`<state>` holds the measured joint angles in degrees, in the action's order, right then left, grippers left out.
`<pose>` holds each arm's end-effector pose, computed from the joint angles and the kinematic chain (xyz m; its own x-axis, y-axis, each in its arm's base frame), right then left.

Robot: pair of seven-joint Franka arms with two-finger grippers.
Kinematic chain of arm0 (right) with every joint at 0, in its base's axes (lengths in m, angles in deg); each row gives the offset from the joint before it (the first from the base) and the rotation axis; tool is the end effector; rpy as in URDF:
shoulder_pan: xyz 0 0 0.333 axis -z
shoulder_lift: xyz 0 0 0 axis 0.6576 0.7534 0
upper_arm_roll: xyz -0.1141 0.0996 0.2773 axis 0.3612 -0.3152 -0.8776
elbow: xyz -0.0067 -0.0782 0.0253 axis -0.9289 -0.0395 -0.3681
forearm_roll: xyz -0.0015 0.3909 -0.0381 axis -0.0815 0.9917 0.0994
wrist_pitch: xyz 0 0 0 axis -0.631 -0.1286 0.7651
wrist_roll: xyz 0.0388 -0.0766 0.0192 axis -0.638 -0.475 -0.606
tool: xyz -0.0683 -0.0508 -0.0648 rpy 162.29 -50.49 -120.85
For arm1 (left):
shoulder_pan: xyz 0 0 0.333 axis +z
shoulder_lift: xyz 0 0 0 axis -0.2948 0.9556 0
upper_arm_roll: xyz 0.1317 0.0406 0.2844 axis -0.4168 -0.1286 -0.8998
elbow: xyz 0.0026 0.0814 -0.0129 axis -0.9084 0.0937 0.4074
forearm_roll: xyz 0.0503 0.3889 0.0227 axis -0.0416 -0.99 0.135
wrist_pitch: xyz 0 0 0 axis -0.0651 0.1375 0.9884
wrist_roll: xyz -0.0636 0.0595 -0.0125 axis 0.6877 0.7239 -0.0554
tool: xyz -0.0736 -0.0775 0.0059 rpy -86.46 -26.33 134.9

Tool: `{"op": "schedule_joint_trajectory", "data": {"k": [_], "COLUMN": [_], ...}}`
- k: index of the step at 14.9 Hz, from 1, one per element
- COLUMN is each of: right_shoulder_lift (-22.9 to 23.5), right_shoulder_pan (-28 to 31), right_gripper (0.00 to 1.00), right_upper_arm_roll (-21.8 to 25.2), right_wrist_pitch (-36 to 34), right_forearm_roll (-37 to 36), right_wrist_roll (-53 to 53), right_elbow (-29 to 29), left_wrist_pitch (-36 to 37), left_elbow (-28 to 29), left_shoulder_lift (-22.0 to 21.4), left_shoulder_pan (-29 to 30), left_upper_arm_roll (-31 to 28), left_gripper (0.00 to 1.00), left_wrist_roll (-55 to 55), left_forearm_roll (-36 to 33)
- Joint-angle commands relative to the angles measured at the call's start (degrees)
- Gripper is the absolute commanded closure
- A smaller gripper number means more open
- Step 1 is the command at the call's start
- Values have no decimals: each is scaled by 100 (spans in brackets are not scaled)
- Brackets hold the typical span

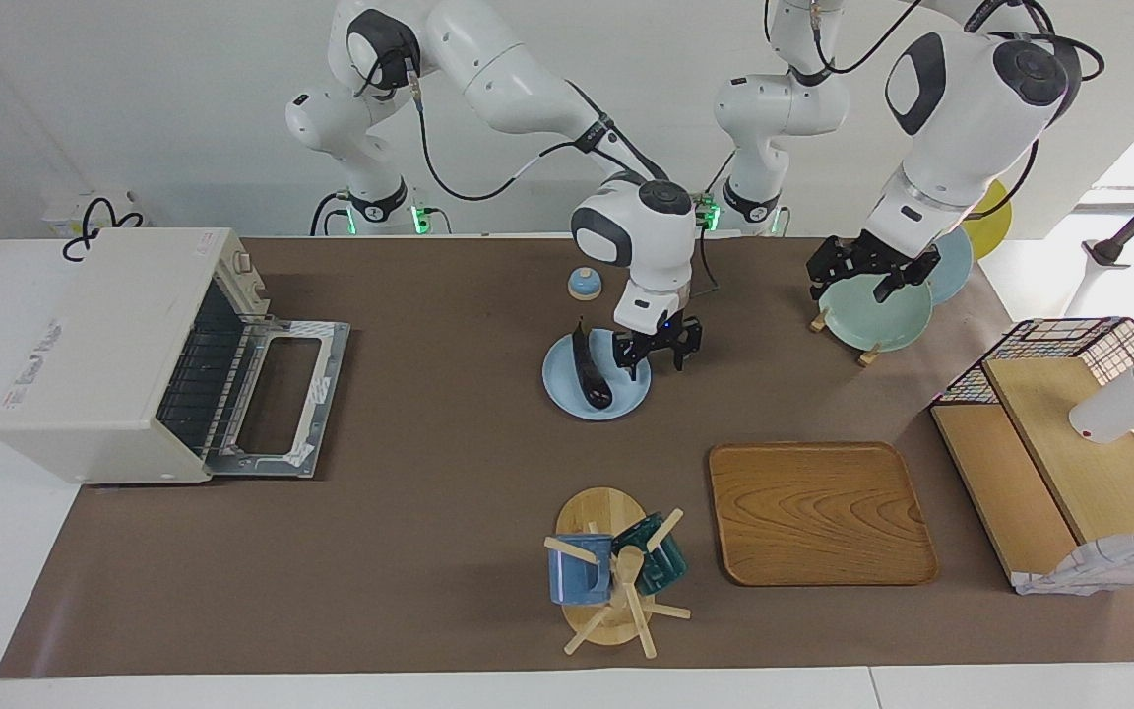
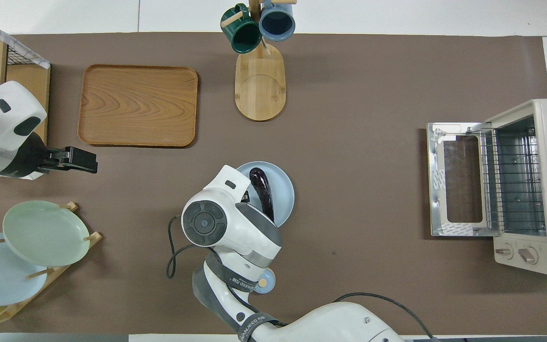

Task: Put eggplant into oven
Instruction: 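Grasp the plate rim with the right gripper while the left gripper withdraws, then carry the plate with the eggplant into the oven with the right gripper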

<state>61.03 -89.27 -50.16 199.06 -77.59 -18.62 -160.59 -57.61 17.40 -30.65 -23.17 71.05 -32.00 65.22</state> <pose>0.4644 0.5174 0.2905 0.9694 0.1771 0.1700 0.1875 -0.9811 -0.0475 0.5257 -0.0804 0.5499 0.9952 -0.0858 -0.0465 -0.0831 -0.9950 0.0560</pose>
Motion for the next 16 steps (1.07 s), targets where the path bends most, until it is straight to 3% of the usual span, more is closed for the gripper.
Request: {"op": "schedule_joint_trajectory", "data": {"k": [1,2,4,6,9,13,15,16], "right_shoulder_lift": [-259,-259,-259,-259,-285,-1232,-1900,-2024], "right_shoulder_pan": [25,25,25,104,367,1314,2087,2386], "right_gripper": [83,100,100,100,100,100,100,100], "right_upper_arm_roll": [-35,-26,-26,-26,-9,9,9,26], "right_wrist_pitch": [91,73,-128,-1082,-2543,-3634,-3733,-3751], "right_forearm_roll": [-106,-106,-184,-718,-853,-853,-862,-879], "right_wrist_roll": [-11,-28,-46,-186,-669,-1853,-2687,-2961], "right_elbow": [-357,-348,-278,298,1066,594,-178,-442], "left_wrist_pitch": [375,586,999,1255,1064,799,825,834], "left_elbow": [-287,-498,-1155,-1684,-1495,-1176,-1203,-1212], "left_shoulder_lift": [-58,-23,301,539,514,408,426,426], "left_shoulder_pan": [13,-4,-31,4,5,4,-13,-13], "left_upper_arm_roll": [38,30,12,-50,-50,-32,-32,-32], "left_gripper": [0,0,0,0,0,0,0,0], "left_wrist_roll": [-43,-51,-51,-60,-60,-69,-69,-60], "left_forearm_roll": [-258,-355,-382,-391,-391,-382,-382,-373]}}
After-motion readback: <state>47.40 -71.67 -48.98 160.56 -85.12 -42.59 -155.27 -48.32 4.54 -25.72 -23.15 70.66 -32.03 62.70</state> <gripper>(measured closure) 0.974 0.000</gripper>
